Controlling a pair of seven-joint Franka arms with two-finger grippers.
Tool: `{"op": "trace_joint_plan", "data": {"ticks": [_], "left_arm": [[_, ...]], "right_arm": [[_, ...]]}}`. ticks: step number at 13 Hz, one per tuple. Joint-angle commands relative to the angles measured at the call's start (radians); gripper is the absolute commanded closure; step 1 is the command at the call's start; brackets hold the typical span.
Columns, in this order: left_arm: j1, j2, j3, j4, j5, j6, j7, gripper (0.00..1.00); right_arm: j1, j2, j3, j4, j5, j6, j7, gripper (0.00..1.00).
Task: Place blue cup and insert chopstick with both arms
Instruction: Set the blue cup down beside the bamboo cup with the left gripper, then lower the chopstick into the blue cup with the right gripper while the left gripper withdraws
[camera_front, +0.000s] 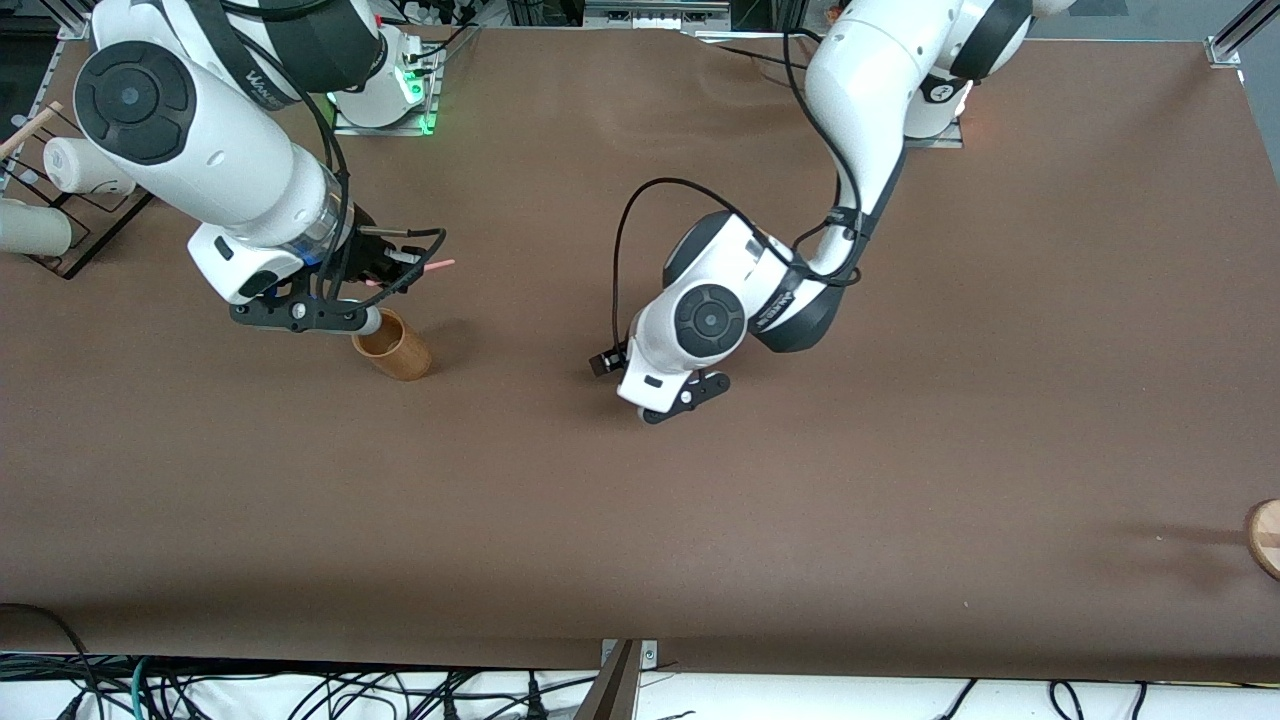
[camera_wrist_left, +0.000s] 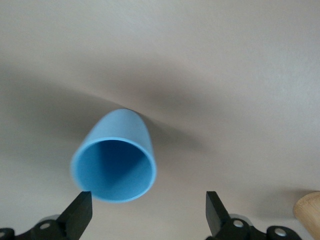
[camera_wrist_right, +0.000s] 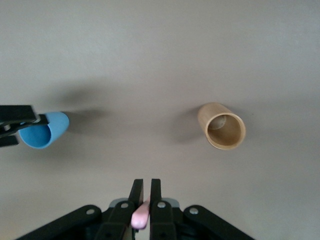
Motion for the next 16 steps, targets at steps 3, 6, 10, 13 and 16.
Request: {"op": "trace_joint_plan", "data": {"ticks": [3,6,10,13,16], "left_arm": [[0.206,-0.112,0.005,-0.011,-0.022,-0.23,0.323,0.0],[0.338,-0.161,0.028,-0.019,-0.002,-0.315,0.581,0.0],[0.455,-0.238,0.034,-0.066,0.185,-0.342,0.894,0.0],[0.519,-0.272,0.033,-0.075,0.291,-0.344,1.098,0.0],[0.564,-0.385,0.034,-0.143,0.293,-0.339,1.103,0.0]], "right_arm": [[0.066,0.071,0.001,0.02,0.012,0.164,0.18,1.0],[0.14,0.143,0.001,0.026,0.011,0.34,0.352,1.0],[0.229,0.257,-0.002,0.106,-0.003,0.448,0.566,1.0],[0.27,0.258,-0.002,0.104,-0.007,0.446,0.624,1.0],[0.303,0.283,-0.002,0.1,-0.069,0.448,0.67,1.0]]}}
